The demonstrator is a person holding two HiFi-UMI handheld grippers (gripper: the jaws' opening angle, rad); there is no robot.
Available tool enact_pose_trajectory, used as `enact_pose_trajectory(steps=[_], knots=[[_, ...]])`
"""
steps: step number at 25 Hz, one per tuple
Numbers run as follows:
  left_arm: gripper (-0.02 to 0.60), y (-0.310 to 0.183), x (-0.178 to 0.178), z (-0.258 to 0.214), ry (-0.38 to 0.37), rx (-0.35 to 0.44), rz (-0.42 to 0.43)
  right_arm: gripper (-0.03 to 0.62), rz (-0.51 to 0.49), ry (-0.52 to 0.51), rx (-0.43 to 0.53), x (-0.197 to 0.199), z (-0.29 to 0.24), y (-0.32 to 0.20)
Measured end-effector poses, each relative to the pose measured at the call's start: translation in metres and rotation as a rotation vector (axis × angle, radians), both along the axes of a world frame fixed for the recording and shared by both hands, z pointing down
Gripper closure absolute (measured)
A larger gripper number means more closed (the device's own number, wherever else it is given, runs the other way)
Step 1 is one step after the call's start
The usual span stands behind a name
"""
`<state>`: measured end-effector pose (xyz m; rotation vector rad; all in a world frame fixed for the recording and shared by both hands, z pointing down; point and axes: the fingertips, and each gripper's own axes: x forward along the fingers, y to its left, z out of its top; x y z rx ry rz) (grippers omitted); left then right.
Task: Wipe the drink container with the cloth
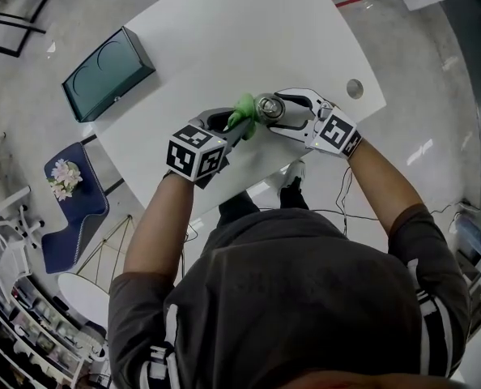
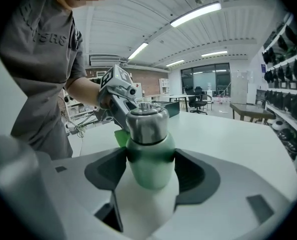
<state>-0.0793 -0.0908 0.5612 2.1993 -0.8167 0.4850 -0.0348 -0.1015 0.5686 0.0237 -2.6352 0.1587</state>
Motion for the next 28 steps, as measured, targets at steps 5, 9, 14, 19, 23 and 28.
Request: enact_pose_trajectory(steps=[5,9,14,19,23,28], knots=[[0.492,-0.012,-0.004,0.025,-0.123,0.001,0.001,0.295,-0.068,0.041,0.013,-0.001,0.002,0.003],[0.492,-0.018,-0.004,0.031,-0.153,0.01,-0.006,0.289,-0.193,0.128,0.072,0.002,0.006,0.004],[0.491,-0.004,-0.008,0.004,-0.106,-0.004,-0.023,0.303,-0.282,0.182,0.124,0.0,0.007,0.001],[0.491,0.022,0.007,-0.01,-0.055,-0.086,-0.104,0.306,-0.276,0.178,0.129,0.002,0.007,0.002],[0.491,0.018,0.012,0.002,-0.101,-0.108,-0.165,0.306,-0.26,0.175,0.105,0.002,0.008,0.0],[0.491,0.012,0.006,0.042,-0.173,-0.162,-0.17,0.306,-0.241,0.176,0.104,0.001,0.007,0.002]])
